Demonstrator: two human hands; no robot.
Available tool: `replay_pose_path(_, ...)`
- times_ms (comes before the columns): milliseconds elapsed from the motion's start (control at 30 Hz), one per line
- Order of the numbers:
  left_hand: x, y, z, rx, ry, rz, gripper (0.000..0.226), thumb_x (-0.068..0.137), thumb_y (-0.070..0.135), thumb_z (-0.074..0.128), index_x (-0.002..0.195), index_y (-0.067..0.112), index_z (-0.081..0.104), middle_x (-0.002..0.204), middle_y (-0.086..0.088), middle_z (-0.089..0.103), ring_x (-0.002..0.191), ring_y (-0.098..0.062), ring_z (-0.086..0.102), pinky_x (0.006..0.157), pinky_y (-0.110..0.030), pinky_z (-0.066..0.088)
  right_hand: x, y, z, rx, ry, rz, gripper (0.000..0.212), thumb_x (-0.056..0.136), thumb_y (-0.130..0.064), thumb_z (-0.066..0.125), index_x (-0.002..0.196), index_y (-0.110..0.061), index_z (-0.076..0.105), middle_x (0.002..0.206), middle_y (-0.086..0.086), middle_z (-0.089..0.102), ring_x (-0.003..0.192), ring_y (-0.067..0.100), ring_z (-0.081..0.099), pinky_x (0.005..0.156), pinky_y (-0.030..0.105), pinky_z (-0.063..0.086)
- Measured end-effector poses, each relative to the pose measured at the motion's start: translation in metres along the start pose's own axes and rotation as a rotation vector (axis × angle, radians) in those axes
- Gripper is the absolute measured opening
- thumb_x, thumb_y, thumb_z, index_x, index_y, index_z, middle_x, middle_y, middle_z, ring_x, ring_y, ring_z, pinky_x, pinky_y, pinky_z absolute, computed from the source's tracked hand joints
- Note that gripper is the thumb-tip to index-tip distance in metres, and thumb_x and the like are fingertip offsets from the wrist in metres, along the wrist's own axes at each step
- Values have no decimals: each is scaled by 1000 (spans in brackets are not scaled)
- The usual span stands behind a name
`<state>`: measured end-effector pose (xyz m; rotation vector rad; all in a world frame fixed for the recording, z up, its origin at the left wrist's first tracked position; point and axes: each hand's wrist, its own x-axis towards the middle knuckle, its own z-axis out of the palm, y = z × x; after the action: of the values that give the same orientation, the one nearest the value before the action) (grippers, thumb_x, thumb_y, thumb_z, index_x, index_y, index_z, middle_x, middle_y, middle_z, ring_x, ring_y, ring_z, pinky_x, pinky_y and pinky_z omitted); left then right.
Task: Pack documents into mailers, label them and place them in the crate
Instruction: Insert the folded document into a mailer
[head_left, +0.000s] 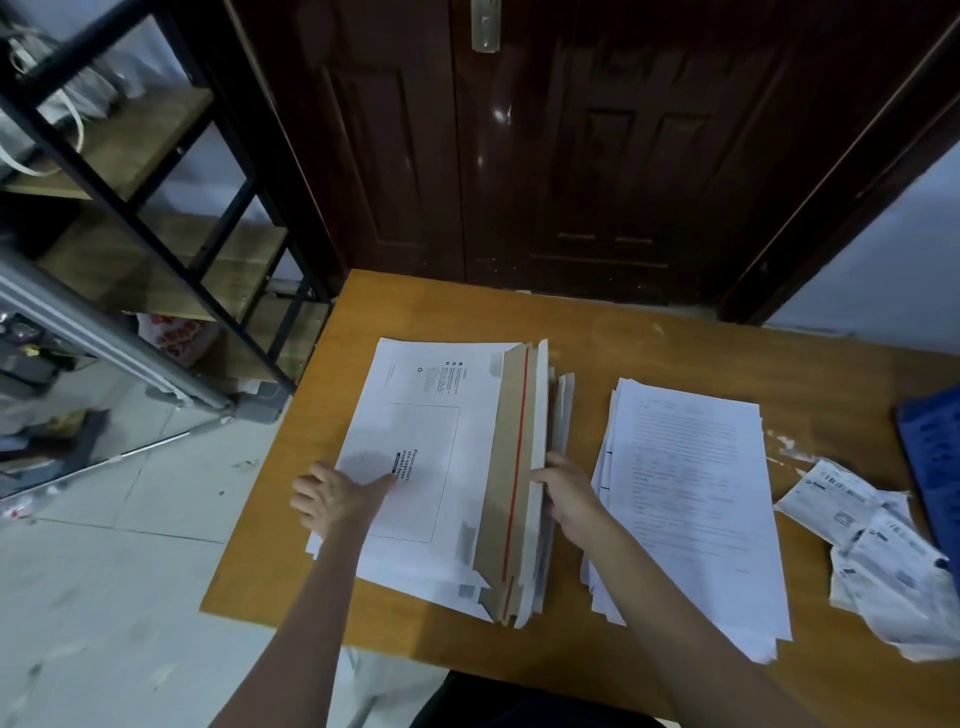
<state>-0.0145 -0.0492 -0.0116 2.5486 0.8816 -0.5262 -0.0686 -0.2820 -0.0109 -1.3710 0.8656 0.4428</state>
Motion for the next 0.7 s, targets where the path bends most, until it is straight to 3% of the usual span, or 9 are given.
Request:
replay_pose_path(100, -24, 19, 16, -131, 95, 253, 86, 72, 39, 77, 137, 4, 33, 137, -19, 30, 123, -37, 31, 100, -45, 35, -1, -3, -6, 54, 24, -34, 24, 94, 0, 46, 111, -11, 59, 112, 9, 66, 102, 25, 62, 91, 37, 51)
replay_pose_path(233, -60, 56, 37, -60, -51, 578, 96, 69, 59, 73, 144, 20, 27, 151, -7, 20, 137, -28, 23, 110, -44, 30, -7, -8, -13, 58, 41, -52, 24, 93, 0, 45, 106, -14, 60, 109, 11, 67, 103, 27, 62, 93, 39, 51)
replay_pose_path(333, -71, 71, 46, 3, -63, 630, 94, 70, 61, 70, 144, 26, 24, 154, -4, 17, 142, -26, 18, 114, -46, 24, -9, -10, -19, 30, 59, -77, 24, 93, -3, 47, 110, -14, 59, 110, 9, 66, 105, 26, 60, 92, 37, 50)
replay_pose_path(467, -74, 77, 47, 22, -40, 656, 86, 71, 54, 73, 140, 27, 29, 152, -3, 22, 138, -24, 26, 112, -44, 33, -11, -13, -23, 21, 76, -54, 26, 94, -5, 46, 116, -11, 58, 113, 11, 64, 105, 28, 59, 93, 40, 50)
replay_pose_path(567, -83, 82, 46, 22, -45, 740, 72, 76, 37, 73, 135, 23, 35, 150, -3, 23, 135, -24, 32, 108, -40, 39, -11, -14, -22, 7, 69, -46, 26, 93, -3, 45, 114, -11, 59, 112, 12, 64, 105, 28, 59, 95, 41, 49)
replay_pose_path(700, -96, 86, 49, 69, 51, 948, 49, 87, 15, 59, 133, 15, 43, 149, -8, 27, 133, -28, 35, 108, -37, 38, -14, -20, -19, -31, 82, -86, 26, 94, -3, 42, 111, -13, 59, 105, 8, 65, 93, 21, 60, 73, 29, 50)
